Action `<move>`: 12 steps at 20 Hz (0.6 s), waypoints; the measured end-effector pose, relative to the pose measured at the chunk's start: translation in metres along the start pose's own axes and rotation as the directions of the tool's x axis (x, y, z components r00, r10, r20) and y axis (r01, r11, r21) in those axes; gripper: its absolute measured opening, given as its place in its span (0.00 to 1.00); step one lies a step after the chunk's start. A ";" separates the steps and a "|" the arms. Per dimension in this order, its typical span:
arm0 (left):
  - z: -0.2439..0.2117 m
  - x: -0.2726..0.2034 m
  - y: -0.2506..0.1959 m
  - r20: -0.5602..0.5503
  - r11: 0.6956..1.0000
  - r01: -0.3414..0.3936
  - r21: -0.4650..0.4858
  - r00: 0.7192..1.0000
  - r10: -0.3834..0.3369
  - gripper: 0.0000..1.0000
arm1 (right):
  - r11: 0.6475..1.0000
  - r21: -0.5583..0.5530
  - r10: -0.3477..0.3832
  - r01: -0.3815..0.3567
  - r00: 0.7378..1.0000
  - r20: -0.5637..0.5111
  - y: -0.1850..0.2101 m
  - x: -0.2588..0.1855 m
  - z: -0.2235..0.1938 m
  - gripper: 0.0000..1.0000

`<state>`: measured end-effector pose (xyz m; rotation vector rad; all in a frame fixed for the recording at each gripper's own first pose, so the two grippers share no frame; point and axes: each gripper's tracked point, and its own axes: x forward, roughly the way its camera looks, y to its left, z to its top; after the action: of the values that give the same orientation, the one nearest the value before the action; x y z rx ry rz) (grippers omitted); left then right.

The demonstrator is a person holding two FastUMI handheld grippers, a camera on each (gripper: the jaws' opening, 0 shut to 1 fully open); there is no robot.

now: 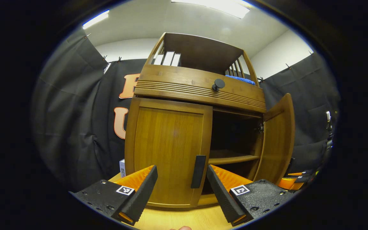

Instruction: Open the right door of the double-door shoe cabinet with the right hand, and open the left door with the left hand.

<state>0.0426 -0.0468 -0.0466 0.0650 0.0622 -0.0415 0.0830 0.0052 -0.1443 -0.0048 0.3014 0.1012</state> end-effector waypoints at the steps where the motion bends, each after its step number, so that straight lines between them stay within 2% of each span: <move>1: 0.001 0.001 -0.001 0.001 1.000 0.002 -0.001 1.000 -0.002 0.92 | 1.000 0.000 -0.018 0.018 1.000 -0.001 -0.007 -0.004 0.000 0.37; 2: 0.001 0.002 -0.002 0.001 1.000 0.004 -0.003 1.000 -0.004 0.92 | 0.999 0.001 -0.036 0.036 0.999 -0.001 -0.015 -0.006 0.000 0.35; 5: 0.000 0.004 -0.004 -0.001 1.000 0.009 -0.006 1.000 -0.009 0.92 | 0.995 0.002 -0.100 0.100 0.995 -0.005 -0.040 -0.014 -0.003 0.38; 6: 0.000 0.004 -0.004 -0.002 1.000 0.010 -0.004 1.000 -0.010 0.95 | 0.992 0.003 -0.125 0.125 0.992 -0.012 -0.050 -0.013 -0.005 0.39; 7: 0.000 0.004 -0.003 -0.001 1.000 0.009 -0.002 1.000 -0.009 0.92 | 0.988 0.006 -0.151 0.151 0.988 -0.023 -0.060 -0.013 -0.008 0.31; 9: 0.000 0.003 -0.004 0.000 1.000 0.006 0.004 1.000 -0.006 0.92 | 0.983 0.008 -0.182 0.182 0.983 -0.032 -0.077 -0.017 -0.011 0.39; 11: -0.001 0.003 -0.003 -0.001 1.000 0.001 0.004 1.000 -0.001 0.92 | 0.986 0.010 -0.164 0.165 0.986 -0.033 -0.083 -0.016 -0.012 0.02; 12: 0.000 0.003 -0.003 -0.001 1.000 0.000 0.003 1.000 0.000 0.92 | 0.987 0.006 -0.157 0.158 0.987 -0.025 -0.083 -0.018 -0.011 0.14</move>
<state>0.0456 -0.0496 -0.0472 0.0676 0.0630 -0.0413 0.0713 -0.0797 -0.1502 -0.0223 0.3248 -0.0570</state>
